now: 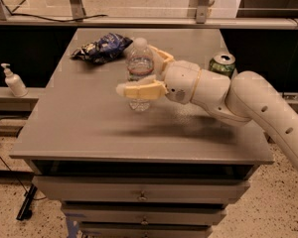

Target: Place water bottle upright

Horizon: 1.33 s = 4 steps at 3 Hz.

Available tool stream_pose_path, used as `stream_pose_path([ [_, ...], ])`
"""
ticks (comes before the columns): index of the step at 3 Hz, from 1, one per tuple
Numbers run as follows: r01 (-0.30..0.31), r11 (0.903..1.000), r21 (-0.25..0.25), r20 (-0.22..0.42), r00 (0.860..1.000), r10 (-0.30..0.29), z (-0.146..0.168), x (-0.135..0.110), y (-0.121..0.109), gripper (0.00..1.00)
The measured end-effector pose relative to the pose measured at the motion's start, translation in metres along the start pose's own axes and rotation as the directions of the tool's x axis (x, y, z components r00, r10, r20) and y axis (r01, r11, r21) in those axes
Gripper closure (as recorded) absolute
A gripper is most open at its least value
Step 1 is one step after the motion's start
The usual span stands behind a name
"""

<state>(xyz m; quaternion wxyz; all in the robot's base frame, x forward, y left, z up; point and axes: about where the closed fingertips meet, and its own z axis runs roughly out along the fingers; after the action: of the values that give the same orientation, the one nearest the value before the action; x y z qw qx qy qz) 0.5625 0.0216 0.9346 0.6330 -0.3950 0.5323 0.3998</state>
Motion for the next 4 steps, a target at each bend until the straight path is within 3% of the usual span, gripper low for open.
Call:
stream_pose_path([
  [1, 0.019, 0.9997, 0.013, -0.039, 0.999, -0.018, -0.009, -0.005, -0.002, 0.00],
  [2, 0.071, 0.9963, 0.048, -0.118, 0.991, -0.064, -0.035, -0.022, -0.009, 0.00],
  [3, 0.173, 0.9823, 0.073, -0.262, 0.954, -0.148, -0.074, -0.058, -0.022, 0.00],
  [4, 0.305, 0.9493, 0.075, -0.420, 0.873, -0.247, -0.114, -0.109, -0.034, 0.00],
])
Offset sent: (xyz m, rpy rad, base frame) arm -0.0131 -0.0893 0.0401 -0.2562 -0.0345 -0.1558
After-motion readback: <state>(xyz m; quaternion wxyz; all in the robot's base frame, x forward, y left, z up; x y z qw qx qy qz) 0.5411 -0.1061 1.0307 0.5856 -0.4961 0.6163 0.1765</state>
